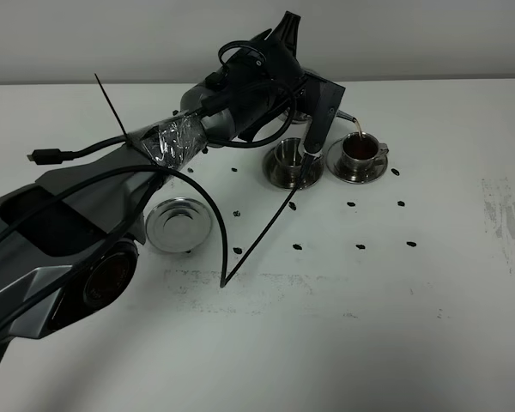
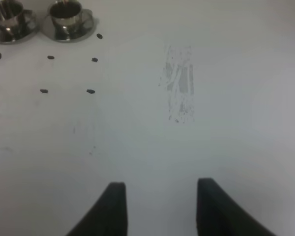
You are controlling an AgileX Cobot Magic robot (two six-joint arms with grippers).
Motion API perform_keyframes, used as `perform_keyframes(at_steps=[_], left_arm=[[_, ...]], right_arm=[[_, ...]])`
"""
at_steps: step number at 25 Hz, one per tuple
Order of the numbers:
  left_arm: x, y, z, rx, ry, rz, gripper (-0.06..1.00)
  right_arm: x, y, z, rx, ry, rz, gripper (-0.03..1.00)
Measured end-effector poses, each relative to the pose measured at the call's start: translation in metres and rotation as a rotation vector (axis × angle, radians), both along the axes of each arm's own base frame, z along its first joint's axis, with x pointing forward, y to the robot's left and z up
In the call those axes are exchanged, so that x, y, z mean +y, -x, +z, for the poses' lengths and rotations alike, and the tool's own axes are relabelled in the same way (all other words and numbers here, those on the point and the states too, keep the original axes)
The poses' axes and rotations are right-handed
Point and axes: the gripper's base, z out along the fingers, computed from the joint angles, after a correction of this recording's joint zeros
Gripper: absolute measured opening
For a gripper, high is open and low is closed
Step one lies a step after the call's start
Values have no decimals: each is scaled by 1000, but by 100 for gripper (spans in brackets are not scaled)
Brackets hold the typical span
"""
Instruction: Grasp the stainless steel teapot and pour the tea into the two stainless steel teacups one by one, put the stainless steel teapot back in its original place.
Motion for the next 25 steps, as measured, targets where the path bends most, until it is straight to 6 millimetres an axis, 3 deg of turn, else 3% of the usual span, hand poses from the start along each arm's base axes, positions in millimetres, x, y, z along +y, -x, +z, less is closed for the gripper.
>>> perform_keyframes(at_steps=[10,13,20,25], left_arm=[[3,2,4,75,136,62,18],[3,7,23,88,194,76,18],[5,35,89,160,386,140,18],[-13,65,102,292,512,198,18]], right_arm=[[0,0,0,0,0,0,33],[0,0,0,0,0,0,33],[0,0,0,0,0,0,33],[0,0,0,0,0,0,33]])
